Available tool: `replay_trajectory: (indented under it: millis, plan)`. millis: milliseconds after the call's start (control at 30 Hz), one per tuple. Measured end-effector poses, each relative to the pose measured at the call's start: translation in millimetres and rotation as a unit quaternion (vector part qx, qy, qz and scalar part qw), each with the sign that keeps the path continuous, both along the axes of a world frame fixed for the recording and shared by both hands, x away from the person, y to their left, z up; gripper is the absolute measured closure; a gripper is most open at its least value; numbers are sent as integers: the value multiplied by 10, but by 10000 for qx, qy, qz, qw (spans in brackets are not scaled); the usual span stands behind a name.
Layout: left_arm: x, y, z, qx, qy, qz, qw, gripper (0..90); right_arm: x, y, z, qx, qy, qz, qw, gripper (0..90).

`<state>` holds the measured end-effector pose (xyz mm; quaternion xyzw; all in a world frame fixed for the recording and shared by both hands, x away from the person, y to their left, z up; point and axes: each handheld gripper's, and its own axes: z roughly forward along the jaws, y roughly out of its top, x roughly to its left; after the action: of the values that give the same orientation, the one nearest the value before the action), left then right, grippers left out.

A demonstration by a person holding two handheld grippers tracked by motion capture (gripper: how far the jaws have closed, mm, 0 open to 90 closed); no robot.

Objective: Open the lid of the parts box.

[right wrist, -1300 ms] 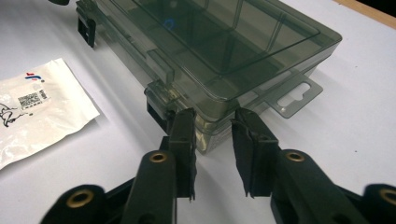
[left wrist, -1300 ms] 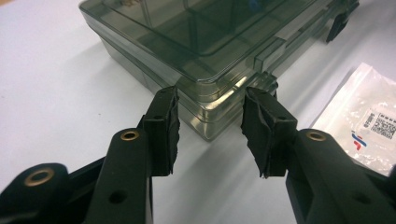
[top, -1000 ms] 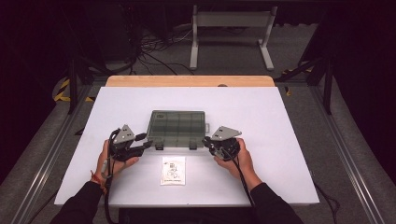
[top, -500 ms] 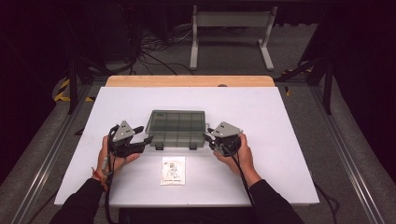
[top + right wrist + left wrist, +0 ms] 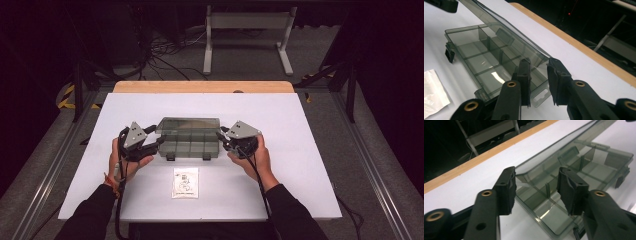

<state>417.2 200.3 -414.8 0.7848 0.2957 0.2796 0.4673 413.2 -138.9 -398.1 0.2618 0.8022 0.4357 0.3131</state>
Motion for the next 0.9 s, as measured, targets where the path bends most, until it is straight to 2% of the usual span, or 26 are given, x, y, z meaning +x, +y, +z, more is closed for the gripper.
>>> replay_trajectory:
  millis: [133, 167, 233, 367, 467, 533, 633, 700, 800, 900]
  plan:
    - [41, 12, 27, 11, -34, -38, 10000, 549, 11, 6, 10, 8, -50, -12, 10000, 729]
    - [62, 4, 42, 117, -66, -39, 9999, 555, 22, 7, 14, 11, -74, -12, 10000, 727]
    - [80, 0, 57, 200, -118, -30, 9997, 566, 40, 6, 24, 6, -59, -3, 10000, 727]
    - [124, 16, 104, 217, -177, -35, 9996, 593, 112, -34, 93, 256, 135, 52, 9996, 724]
    - [169, 15, 137, 177, -163, -8, 9997, 616, 179, -39, 151, 197, 130, 30, 9997, 709]
    - [184, 15, 147, 160, -178, 3, 9997, 644, 218, -47, 186, 279, 150, 12, 9995, 710]
    - [300, 74, 179, 43, -82, 0, 10000, 682, 291, -50, 244, 394, 207, -20, 9990, 711]
    - [358, 87, 186, 28, -32, -1, 10000, 688, 331, -34, 270, 386, 148, -53, 9991, 712]
    - [437, 68, 197, 48, 3, 54, 10000, 698, 405, -5, 291, 411, 178, -85, 9990, 719]
    - [515, 22, 202, 55, 20, 61, 10000, 687, 460, 20, 304, 339, 43, -157, 9993, 736]
